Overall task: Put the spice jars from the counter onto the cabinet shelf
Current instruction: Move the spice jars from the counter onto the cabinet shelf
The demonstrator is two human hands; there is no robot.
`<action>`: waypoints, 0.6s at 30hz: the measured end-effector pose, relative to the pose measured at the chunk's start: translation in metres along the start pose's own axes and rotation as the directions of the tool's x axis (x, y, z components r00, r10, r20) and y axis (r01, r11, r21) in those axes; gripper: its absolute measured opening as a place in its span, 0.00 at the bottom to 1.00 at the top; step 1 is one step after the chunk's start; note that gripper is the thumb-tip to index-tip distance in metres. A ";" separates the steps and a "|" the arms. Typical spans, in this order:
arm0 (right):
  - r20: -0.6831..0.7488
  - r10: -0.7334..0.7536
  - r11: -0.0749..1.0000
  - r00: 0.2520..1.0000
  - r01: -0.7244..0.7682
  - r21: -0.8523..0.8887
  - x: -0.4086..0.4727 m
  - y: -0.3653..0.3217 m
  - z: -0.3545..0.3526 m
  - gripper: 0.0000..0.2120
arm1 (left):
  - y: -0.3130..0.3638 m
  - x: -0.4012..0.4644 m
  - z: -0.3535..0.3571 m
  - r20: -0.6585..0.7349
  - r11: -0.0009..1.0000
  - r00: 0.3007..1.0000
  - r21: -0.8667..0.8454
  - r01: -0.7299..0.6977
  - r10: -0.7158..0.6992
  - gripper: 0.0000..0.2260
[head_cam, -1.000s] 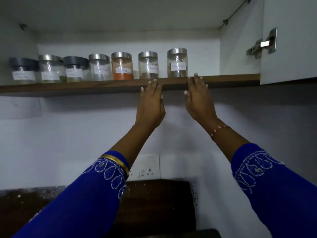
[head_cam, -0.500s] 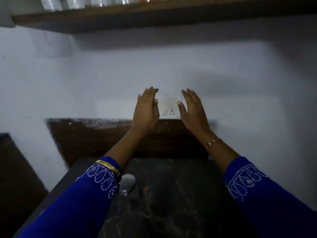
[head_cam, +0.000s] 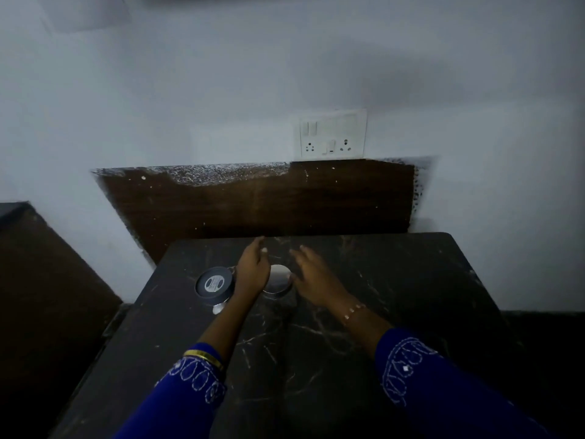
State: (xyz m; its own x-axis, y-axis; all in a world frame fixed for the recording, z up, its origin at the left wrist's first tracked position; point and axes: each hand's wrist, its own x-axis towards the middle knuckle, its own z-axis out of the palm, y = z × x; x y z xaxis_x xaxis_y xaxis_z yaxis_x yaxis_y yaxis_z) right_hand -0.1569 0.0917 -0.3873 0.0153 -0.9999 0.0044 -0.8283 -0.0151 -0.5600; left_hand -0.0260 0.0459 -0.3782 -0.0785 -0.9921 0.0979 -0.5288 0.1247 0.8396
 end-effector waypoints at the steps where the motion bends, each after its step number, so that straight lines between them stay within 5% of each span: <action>1: 0.068 0.019 0.999 0.998 -0.018 -0.027 0.000 -0.002 0.010 0.30 | -0.011 0.001 0.001 0.028 0.999 0.999 -0.010 0.042 -0.041 0.18; 8: 0.276 0.160 0.987 0.948 -0.158 -0.030 0.009 -0.005 0.043 0.36 | -0.058 0.016 0.003 0.206 0.980 0.962 -0.052 0.194 -0.179 0.20; 12: 0.172 0.190 0.972 0.967 -0.211 0.108 0.014 -0.008 0.060 0.36 | -0.080 0.020 0.011 0.345 0.962 0.914 -0.093 0.257 -0.211 0.19; 18: 0.001 0.259 0.912 0.966 -0.245 0.330 0.011 -0.004 0.077 0.33 | -0.089 0.007 0.016 0.338 0.929 0.924 -0.249 0.272 -0.180 0.13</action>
State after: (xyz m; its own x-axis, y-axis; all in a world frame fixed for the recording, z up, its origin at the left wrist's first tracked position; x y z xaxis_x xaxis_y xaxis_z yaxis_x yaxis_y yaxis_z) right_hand -0.1106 0.0808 -0.4490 -0.1993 -0.9697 -0.1415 -0.5741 0.2326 -0.7850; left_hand 0.0066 0.0284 -0.4604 -0.2629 -0.9342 -0.2411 -0.3021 -0.1577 0.9402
